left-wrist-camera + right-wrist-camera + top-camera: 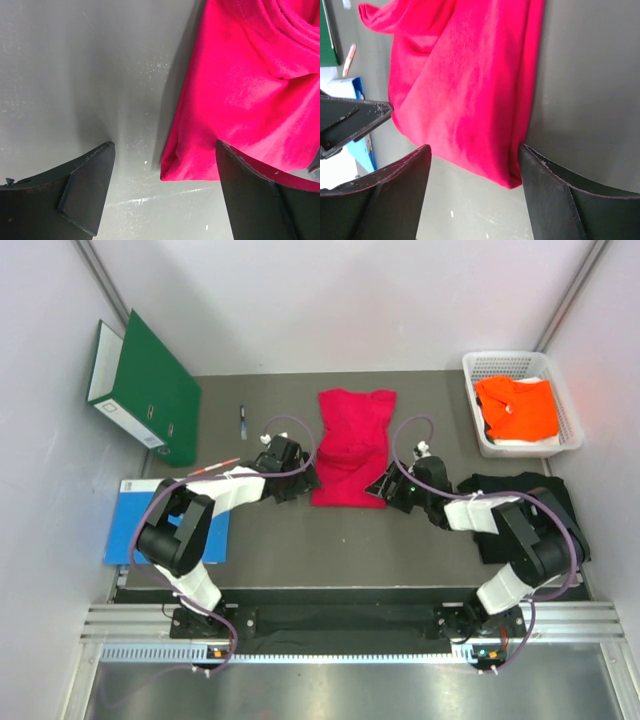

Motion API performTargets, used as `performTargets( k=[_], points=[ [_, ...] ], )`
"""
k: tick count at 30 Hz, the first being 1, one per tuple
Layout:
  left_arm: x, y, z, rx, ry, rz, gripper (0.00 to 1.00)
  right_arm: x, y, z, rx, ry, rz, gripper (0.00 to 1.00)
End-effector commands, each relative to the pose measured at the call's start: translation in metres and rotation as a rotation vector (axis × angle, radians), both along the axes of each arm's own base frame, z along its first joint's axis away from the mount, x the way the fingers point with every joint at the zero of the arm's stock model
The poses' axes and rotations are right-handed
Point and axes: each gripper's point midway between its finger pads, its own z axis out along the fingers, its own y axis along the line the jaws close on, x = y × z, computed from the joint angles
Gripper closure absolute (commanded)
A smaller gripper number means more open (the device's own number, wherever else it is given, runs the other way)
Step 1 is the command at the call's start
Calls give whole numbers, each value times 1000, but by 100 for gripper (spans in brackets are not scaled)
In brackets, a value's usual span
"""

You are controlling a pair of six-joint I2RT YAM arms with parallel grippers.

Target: Fold and stack the t-shirts

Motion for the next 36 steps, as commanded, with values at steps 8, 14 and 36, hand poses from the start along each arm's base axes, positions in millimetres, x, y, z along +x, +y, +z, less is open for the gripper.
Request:
performTargets(
  k=[8, 14, 36],
  points=[
    [-32, -18, -24, -42, 92, -69, 42, -34, 3, -20, -53, 141, 24, 51],
    [-47, -25, -50, 11, 194, -76, 100, -36, 12, -26, -49, 159, 56, 89],
    [-123, 9, 58, 5, 85, -169, 100, -120, -18, 52, -96, -50, 189, 100]
  ],
)
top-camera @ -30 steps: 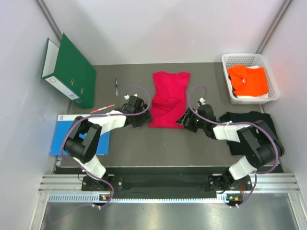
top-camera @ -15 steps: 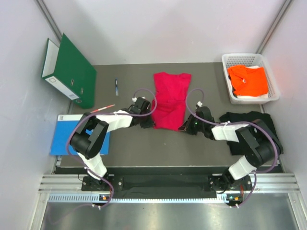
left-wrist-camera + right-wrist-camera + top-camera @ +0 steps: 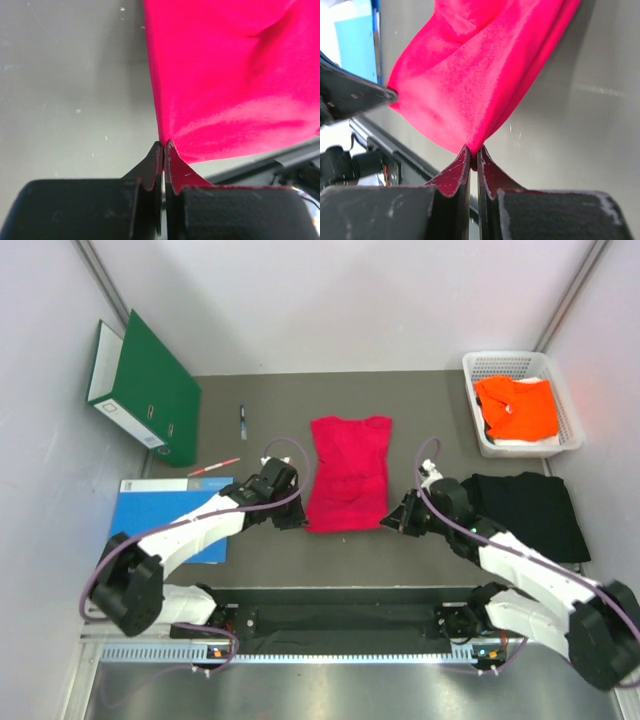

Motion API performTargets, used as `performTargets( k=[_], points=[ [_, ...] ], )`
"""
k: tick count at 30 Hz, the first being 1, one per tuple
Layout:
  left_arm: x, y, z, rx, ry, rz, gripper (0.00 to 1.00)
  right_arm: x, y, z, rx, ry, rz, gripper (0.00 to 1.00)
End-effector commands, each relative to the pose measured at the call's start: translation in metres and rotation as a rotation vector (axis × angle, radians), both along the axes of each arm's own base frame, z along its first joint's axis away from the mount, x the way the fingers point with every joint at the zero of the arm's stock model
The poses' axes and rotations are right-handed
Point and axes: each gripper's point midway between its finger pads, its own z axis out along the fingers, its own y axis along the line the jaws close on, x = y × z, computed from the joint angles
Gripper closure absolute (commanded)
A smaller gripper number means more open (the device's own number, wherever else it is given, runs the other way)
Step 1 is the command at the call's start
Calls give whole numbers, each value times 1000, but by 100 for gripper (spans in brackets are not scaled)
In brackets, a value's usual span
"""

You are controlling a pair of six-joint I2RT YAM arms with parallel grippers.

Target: Fold and stack the t-shirts

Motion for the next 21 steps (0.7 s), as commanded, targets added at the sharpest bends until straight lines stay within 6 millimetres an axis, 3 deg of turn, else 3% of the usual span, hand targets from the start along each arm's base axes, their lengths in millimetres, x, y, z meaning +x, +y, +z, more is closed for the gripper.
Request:
performTargets(
  k=[1, 4, 6, 8, 9, 10, 12, 13, 15, 16, 18, 19, 21],
  points=[
    [-7, 13, 23, 28, -39, -15, 100, -18, -18, 1, -56, -33, 4, 100],
    [10, 7, 42, 29, -91, -18, 100, -12, -22, 13, -69, -89, -11, 100],
    [19, 2, 42, 46, -91, -26, 100, -4, -22, 19, -97, -115, -9, 99],
    [34, -7, 56, 40, -126, -40, 100, 6, -18, 26, -120, -144, 7, 99],
    [40, -9, 52, 59, -117, -43, 100, 12, -19, 28, -136, -154, 4, 99],
    [51, -16, 66, 51, -153, -55, 100, 16, -18, 30, -154, -171, 9, 99],
    [68, -16, 64, 100, -175, -47, 100, 31, -18, 35, -189, -189, -3, 99],
    [80, -22, 79, 96, -212, -50, 100, 39, -16, 45, -198, -223, 0, 99],
    [91, -25, 74, 130, -202, -56, 100, 51, -16, 46, -226, -234, -13, 99],
    [102, -29, 87, 125, -233, -54, 100, 60, -15, 56, -233, -264, -14, 99],
    [112, -34, 85, 141, -230, -59, 100, 72, -14, 57, -261, -274, -24, 99],
    [122, -37, 94, 137, -257, -54, 100, 81, -13, 67, -270, -302, -24, 99],
    [133, -39, 89, 147, -252, -50, 100, 92, -13, 64, -302, -302, -31, 99]
  ],
)
